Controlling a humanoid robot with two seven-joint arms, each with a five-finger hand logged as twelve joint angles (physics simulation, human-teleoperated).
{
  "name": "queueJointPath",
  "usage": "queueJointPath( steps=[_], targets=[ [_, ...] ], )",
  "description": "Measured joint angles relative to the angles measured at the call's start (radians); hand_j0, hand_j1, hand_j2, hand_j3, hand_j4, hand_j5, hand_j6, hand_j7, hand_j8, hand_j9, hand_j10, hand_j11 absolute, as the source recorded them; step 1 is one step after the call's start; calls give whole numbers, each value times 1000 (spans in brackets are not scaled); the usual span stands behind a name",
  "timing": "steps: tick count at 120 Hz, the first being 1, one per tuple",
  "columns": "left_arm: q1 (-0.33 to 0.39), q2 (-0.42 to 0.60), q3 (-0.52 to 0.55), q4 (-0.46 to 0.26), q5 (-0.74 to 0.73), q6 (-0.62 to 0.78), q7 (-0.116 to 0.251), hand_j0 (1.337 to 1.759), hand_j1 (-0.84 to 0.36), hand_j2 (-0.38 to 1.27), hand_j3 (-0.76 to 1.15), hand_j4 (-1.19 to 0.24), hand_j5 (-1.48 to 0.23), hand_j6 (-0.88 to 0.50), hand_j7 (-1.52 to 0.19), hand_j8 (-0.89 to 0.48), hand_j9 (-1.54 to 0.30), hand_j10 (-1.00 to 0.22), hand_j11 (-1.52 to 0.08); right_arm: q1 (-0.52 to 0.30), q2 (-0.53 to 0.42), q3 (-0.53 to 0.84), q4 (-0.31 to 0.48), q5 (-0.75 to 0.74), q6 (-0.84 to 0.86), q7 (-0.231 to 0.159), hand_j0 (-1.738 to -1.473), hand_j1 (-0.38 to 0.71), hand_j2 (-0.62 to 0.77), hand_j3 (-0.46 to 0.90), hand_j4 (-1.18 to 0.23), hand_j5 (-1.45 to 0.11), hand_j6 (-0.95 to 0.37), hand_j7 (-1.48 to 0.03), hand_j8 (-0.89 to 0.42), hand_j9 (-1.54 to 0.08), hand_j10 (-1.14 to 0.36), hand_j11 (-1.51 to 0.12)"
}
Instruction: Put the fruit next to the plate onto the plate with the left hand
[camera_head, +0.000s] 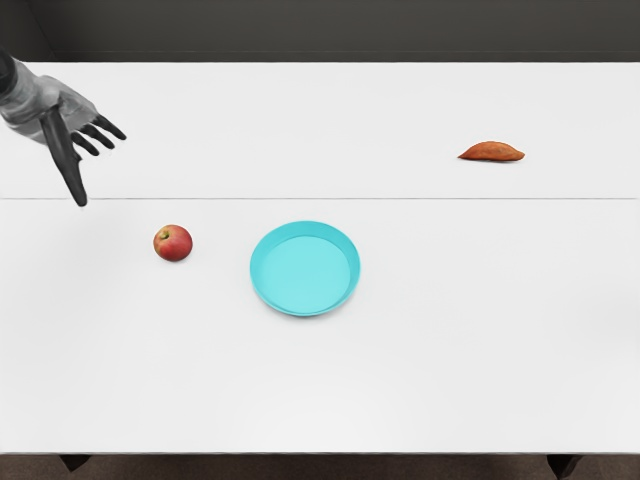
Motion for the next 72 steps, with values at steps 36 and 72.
queueJointPath(
  steps=[36,72],
  targets=[
    [8,5,-13,8,31,0,0,1658,334,2,0,-14,-16,-14,-16,-14,-16,-14,-16,-2,0,1,1,6,-2,0,-1658,-331,-3,0,-15,-20,-15,-20,-15,-20,-15,-20],
    [-409,-505,502,-484,-235,301,-225,1658,340,1,0,-8,-10,-8,-10,-8,-10,-8,-10,-2,0,1,1,6,-2,0,-1658,-331,-3,0,-15,-20,-15,-20,-15,-20,-15,-20]
  ],
)
